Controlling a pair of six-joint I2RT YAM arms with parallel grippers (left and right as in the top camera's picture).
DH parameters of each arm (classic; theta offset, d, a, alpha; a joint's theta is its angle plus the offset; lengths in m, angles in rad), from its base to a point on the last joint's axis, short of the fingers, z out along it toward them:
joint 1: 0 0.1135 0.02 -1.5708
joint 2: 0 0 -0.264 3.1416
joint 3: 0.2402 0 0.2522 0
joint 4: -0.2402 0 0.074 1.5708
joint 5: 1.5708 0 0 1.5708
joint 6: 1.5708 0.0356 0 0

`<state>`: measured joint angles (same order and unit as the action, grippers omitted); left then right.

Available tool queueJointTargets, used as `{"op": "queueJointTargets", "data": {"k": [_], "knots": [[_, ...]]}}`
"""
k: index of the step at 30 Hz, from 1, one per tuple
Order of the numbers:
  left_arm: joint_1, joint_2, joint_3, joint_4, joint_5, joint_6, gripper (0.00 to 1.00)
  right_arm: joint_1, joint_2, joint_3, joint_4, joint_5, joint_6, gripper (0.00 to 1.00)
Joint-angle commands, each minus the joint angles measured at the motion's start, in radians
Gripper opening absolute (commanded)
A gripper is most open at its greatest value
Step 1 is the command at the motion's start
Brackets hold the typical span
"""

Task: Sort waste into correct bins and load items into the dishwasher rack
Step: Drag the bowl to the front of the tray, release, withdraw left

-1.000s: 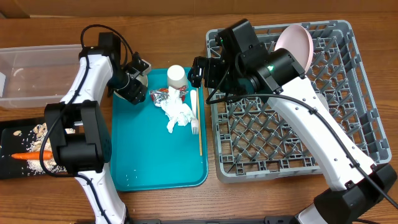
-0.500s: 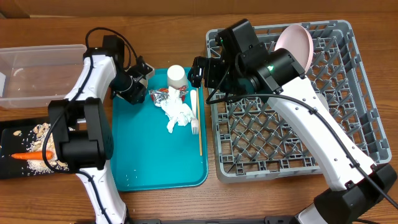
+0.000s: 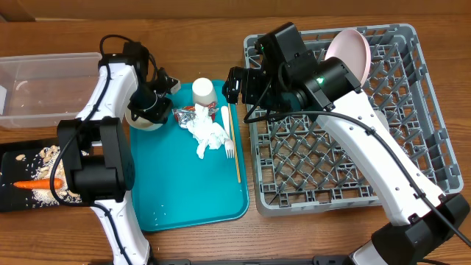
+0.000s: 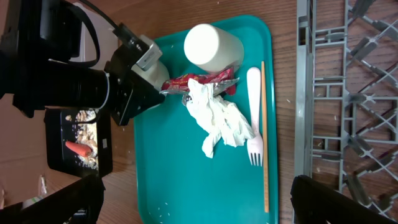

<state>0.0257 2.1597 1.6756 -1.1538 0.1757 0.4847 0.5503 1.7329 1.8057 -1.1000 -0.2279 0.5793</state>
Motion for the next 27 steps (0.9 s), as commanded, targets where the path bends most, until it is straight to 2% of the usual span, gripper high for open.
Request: {"op": "queueJointTargets", "data": {"k": [1,16,23,27], "knots": [[-0.001,0.016,-0.017,-0.045,0.063,-0.103,0.04,-0.002,-0.003,0.0,0.003,0.01,-0.007,1.0],[-0.023,-0.189,-0.017,-0.178,0.178,-0.253,0.04,-0.002,-0.003,0.0,0.003,0.01,-0.008,1.0],[-0.125,-0.277,-0.018,-0.286,0.187,-0.31,0.04,-0.002,-0.003,0.0,0.003,0.01,-0.007,1.0],[-0.225,-0.286,-0.019,-0.369,0.18,-0.322,0.04,-0.002,-0.003,0.0,0.003,0.01,-0.007,1.0]]}}
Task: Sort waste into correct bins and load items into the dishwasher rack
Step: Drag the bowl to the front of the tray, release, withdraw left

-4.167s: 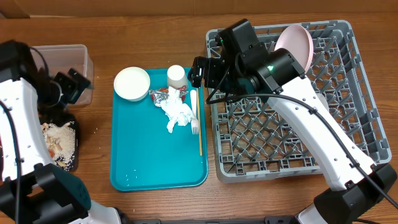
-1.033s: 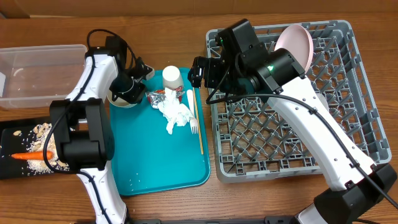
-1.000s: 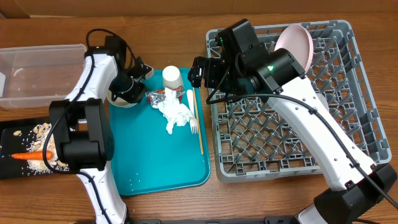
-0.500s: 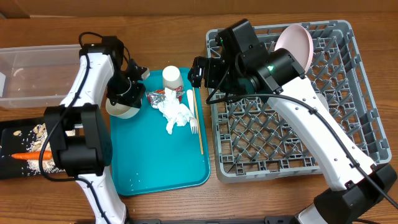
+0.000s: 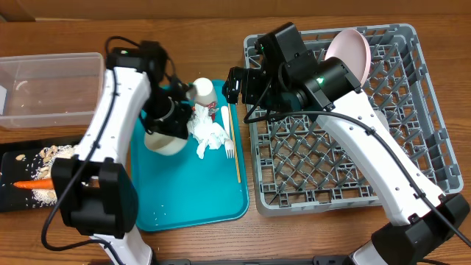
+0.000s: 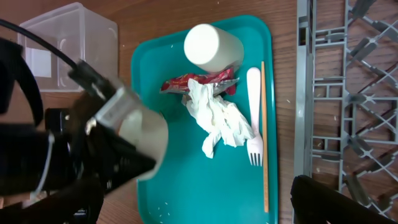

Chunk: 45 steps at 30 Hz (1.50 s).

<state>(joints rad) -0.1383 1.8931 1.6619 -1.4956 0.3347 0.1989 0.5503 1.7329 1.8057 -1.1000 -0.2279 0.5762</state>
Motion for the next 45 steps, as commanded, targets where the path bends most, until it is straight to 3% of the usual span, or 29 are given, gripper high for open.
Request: {"op": "queueJointTargets", "data": {"k": [1,4,13,22,30,32,34,36,37,39,41,45], "knots": [[-0.087,-0.02,-0.007,-0.037,0.02,-0.045,0.04,-0.002,-0.003,0.0,0.003,0.01,-0.005,1.0],[-0.164,-0.02,-0.014,-0.039,0.013,-0.088,0.04,-0.002,-0.003,0.0,0.003,0.01,-0.004,1.0],[-0.331,-0.02,-0.071,-0.004,-0.191,-0.312,0.04,-0.002,-0.003,0.0,0.003,0.01,-0.004,1.0],[-0.28,-0.02,-0.261,0.116,-0.177,-0.361,0.04,-0.002,-0.003,0.0,0.003,0.01,-0.005,1.0],[-0.267,-0.02,-0.319,0.173,-0.143,-0.364,0.04,-0.002,-0.003,0.0,0.003,0.01,-0.005,1.0],[-0.267,-0.02,-0.319,0.173,-0.143,-0.364,0.11,-0.002,-0.003,0.0,0.003,0.01,-0.004,1.0],[-0.267,-0.02,-0.319,0.172,-0.143,-0.364,0.36,-0.002,-0.003,0.0,0.003,0.01,-0.005,1.0],[-0.267,-0.02,-0.319,0.168,-0.143,-0.363,0.17,-0.002,-0.003,0.0,0.003,0.01,-0.004,1.0],[-0.267,-0.02,-0.319,0.165,-0.143,-0.362,0.15,-0.002,-0.003,0.0,0.003,0.01,-0.005,1.0],[-0.267,-0.02,-0.319,0.157,-0.142,-0.36,0.16,-0.002,-0.003,0.0,0.003,0.01,-0.004,1.0],[-0.267,-0.02,-0.318,0.14,-0.143,-0.36,0.28,-0.002,-0.003,0.0,0.003,0.01,-0.005,1.0],[-0.251,-0.025,-0.299,0.1,-0.143,-0.356,0.29,-0.002,-0.003,0.0,0.003,0.01,-0.004,1.0]]}}
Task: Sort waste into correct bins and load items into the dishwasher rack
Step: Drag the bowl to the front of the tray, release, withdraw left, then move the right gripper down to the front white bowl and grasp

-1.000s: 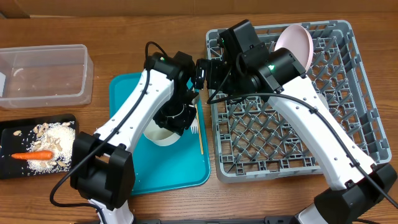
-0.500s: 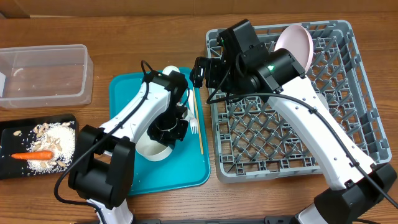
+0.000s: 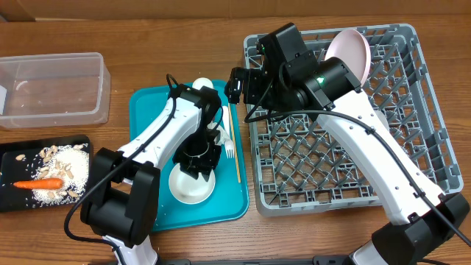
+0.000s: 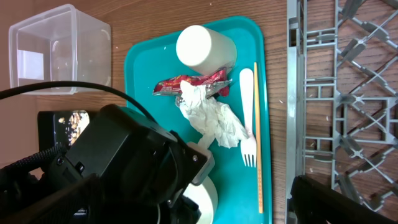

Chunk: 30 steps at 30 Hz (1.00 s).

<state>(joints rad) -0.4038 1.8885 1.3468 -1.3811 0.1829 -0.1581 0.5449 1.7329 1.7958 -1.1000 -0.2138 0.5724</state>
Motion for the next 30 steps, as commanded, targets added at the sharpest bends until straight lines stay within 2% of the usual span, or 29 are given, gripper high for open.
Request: {"op": "queueJointTargets", "data": {"k": [1,4,6,8,15,21,25,30], "knots": [[0.023,-0.027,0.025,-0.02,0.008,0.003,0.29,0.004,-0.003,0.01,0.003,-0.004,0.0,1.0],[0.071,-0.061,0.066,-0.026,0.014,0.008,0.34,0.004,-0.003,0.01,0.003,-0.004,0.0,1.0],[0.117,-0.098,0.095,-0.033,0.021,0.01,0.47,0.004,-0.003,0.01,0.003,-0.004,0.0,1.0],[0.165,-0.138,0.113,-0.037,0.02,0.018,1.0,0.004,-0.003,0.01,0.003,-0.004,-0.001,1.0],[0.351,-0.271,0.127,-0.038,0.021,0.018,1.0,0.004,-0.003,0.01,0.003,-0.004,-0.001,1.0],[0.467,-0.307,0.127,-0.025,0.021,-0.103,1.0,0.004,-0.003,0.01,0.003,-0.004,0.0,1.0],[0.5,-0.307,0.127,-0.005,0.02,-0.119,1.0,0.004,-0.003,0.01,0.022,-0.023,0.0,1.0],[0.503,-0.307,0.127,0.008,-0.02,-0.12,1.0,0.005,-0.003,0.01,-0.012,-0.193,0.003,1.0]]}}
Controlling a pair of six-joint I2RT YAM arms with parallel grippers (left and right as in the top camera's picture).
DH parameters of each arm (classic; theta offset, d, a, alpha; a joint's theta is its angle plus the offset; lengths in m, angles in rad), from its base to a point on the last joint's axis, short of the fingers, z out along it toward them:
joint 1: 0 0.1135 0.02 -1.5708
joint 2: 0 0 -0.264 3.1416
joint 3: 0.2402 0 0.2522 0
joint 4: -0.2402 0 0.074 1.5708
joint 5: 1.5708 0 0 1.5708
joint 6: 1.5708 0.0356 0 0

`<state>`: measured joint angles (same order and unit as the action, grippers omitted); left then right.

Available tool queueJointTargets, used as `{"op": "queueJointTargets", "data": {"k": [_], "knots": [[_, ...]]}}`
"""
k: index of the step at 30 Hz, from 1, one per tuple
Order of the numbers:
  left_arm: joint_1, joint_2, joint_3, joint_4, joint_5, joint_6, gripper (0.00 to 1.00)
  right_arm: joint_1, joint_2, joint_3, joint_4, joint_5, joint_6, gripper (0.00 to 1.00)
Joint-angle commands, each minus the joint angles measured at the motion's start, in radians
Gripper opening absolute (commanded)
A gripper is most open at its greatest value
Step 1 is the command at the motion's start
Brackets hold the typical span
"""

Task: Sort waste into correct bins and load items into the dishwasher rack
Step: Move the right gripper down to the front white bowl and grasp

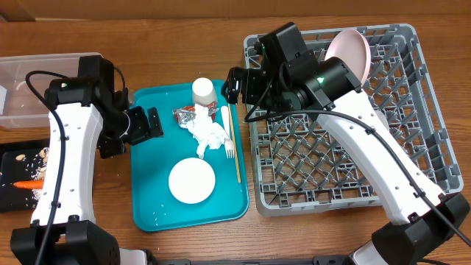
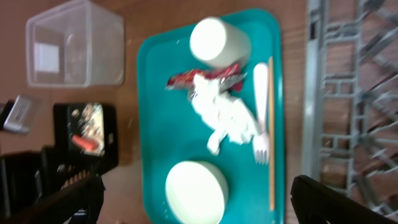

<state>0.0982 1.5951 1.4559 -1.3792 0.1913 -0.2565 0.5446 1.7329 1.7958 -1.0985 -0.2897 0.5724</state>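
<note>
A white bowl point(image 1: 192, 182) point(image 2: 194, 191) lies alone near the front of the teal tray point(image 1: 158, 199). At the tray's far end are a white cup point(image 1: 203, 90), a red and silver wrapper point(image 1: 188, 114), a crumpled tissue point(image 1: 208, 132), a white fork point(image 1: 227, 132) and a chopstick point(image 1: 235, 147). My left gripper point(image 1: 146, 124) hangs open and empty over the tray's left edge. My right gripper point(image 1: 237, 85) point(image 2: 198, 183) is wide open and empty, high between the tray and the grey dish rack point(image 1: 346, 147).
A pink bowl point(image 1: 347, 48) stands in the rack's far part. A clear plastic bin point(image 1: 44, 88) sits at the far left. In front of it a black tray point(image 1: 18, 195) holds food scraps and a carrot piece.
My left gripper was down over the white bowl at the tray's front. It is now back at the tray's left edge, open, and the bowl lies alone. The right arm has hardly moved.
My left gripper first held the white bowl at the tray's far left corner. Then the bowl was over the tray's left half, still held. Later it rested at the tray's front under the gripper. Now it lies there released.
</note>
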Motion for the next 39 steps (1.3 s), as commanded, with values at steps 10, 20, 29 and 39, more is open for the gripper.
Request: {"op": "queueJointTargets", "data": {"k": [10,20,29,39], "knots": [[0.096,-0.013,0.018,0.065,-0.06,-0.182,1.0,0.12,-0.002,-0.087,-0.146,0.079,-0.045,1.0],[0.15,-0.013,0.018,0.061,-0.079,-0.193,1.0,0.27,0.116,-0.243,0.013,0.121,0.074,0.93],[0.15,-0.013,0.018,0.061,-0.08,-0.193,1.0,0.377,0.25,-0.243,0.043,0.208,0.105,0.93],[0.15,-0.013,0.018,0.061,-0.079,-0.193,1.0,0.381,0.354,-0.243,0.058,0.201,0.105,0.61]]}}
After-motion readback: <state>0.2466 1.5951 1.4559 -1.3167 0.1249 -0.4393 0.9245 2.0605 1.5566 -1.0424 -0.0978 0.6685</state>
